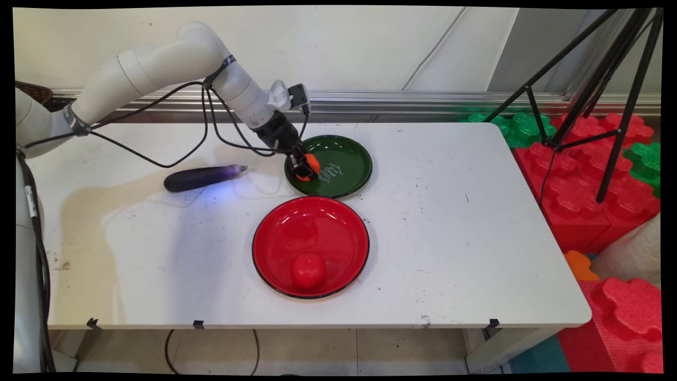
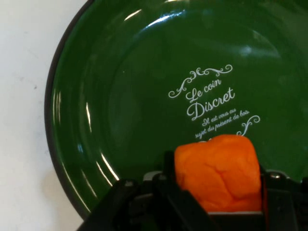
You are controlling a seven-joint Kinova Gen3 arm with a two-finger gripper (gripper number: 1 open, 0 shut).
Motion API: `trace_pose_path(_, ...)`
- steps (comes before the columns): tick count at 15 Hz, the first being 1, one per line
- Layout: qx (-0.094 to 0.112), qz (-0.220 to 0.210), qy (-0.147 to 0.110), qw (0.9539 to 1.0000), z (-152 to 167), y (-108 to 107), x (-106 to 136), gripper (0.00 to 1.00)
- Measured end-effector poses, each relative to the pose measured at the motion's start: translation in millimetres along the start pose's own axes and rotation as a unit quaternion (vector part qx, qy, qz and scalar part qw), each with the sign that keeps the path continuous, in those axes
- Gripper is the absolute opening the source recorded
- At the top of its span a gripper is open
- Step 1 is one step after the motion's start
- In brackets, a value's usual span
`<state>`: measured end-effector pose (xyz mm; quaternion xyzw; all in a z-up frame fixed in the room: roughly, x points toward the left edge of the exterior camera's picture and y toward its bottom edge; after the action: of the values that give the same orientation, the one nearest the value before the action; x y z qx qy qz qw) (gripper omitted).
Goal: Place the picked object on the table
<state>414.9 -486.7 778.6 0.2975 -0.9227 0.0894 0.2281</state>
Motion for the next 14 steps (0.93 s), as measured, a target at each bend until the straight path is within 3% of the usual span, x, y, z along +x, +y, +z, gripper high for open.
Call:
trace_pose_path(5,0.001,0.000,0.003,1.0000,-7,2,-1,0.00)
trace_pose_path(14,0.013,-0.019,0.017,0.9996,-52,18,-13,0.00)
